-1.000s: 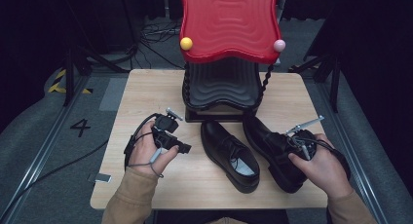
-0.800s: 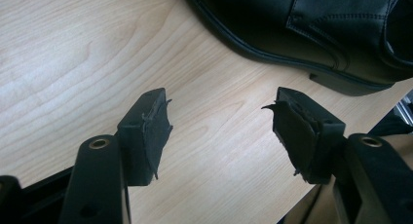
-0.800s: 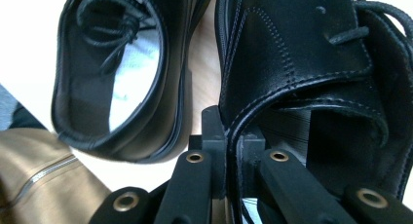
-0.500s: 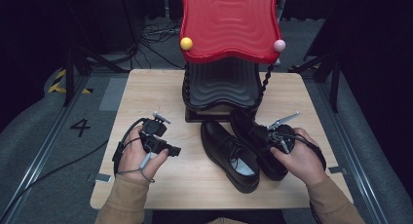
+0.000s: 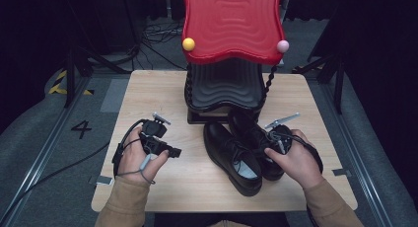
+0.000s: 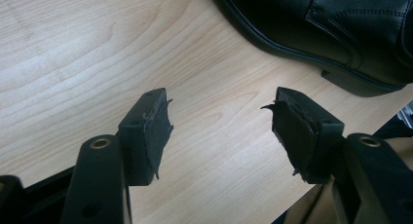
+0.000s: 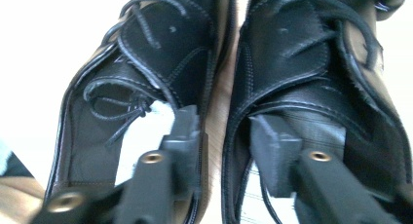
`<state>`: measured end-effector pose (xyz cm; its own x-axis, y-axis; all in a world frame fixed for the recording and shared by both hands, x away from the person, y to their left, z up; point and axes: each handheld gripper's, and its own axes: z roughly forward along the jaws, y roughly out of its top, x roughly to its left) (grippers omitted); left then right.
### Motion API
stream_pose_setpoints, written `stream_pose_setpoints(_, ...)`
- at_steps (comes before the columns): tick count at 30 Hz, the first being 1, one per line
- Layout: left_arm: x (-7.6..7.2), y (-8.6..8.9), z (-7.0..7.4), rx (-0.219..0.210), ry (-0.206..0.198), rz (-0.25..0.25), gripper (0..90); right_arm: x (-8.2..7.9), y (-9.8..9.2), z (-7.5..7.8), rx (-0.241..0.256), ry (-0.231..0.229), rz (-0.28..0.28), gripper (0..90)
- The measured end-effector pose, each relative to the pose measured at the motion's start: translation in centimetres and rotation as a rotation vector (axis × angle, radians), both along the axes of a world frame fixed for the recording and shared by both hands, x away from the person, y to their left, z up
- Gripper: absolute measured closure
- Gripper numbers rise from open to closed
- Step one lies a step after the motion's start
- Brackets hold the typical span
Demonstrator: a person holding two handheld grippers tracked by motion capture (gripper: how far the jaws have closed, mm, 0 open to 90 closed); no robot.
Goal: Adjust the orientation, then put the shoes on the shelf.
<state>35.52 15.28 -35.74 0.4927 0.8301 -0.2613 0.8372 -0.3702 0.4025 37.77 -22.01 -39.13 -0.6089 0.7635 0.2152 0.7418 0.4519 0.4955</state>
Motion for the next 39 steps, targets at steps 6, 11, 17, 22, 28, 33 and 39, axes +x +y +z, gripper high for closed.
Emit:
stream_pose_setpoints(6, 0.3, -0.5, 0.0, 0.002, 0.003, -0.02, 39.1, -0.7, -0.6, 0.5, 0.072, 0.035, -0.007, 43.0)
stream_pose_setpoints(11, 0.3, -0.6, -0.2, 0.009, 0.005, -0.025, 39.0, -1.1, 0.7, 0.0, 0.029, 0.036, 0.008, 40.9)
stream_pose_setpoints(17, 0.2, -0.8, -0.3, 0.012, 0.013, -0.028, 38.7, -0.4, 2.4, -2.3, -0.107, 0.033, 0.007, 44.3)
stream_pose_setpoints(22, 0.2, -0.9, -0.5, 0.018, 0.011, -0.027, 38.6, 0.1, 3.6, -3.3, -0.188, -0.005, 0.02, 49.6)
stream_pose_setpoints(28, 0.3, -0.6, -0.9, 0.018, 0.027, -0.017, 38.6, 1.0, 4.2, -3.3, -0.202, -0.002, 0.018, 55.0)
stream_pose_setpoints(33, 0.4, -0.4, -1.0, 0.021, 0.03, -0.007, 38.6, 1.7, 5.0, -3.1, -0.242, 0.042, 0.031, 58.9)
stream_pose_setpoints(39, 0.5, 0.0, -0.7, 0.013, 0.02, -0.011, 38.4, 2.1, 6.2, -2.9, -0.322, 0.07, 0.058, 61.7)
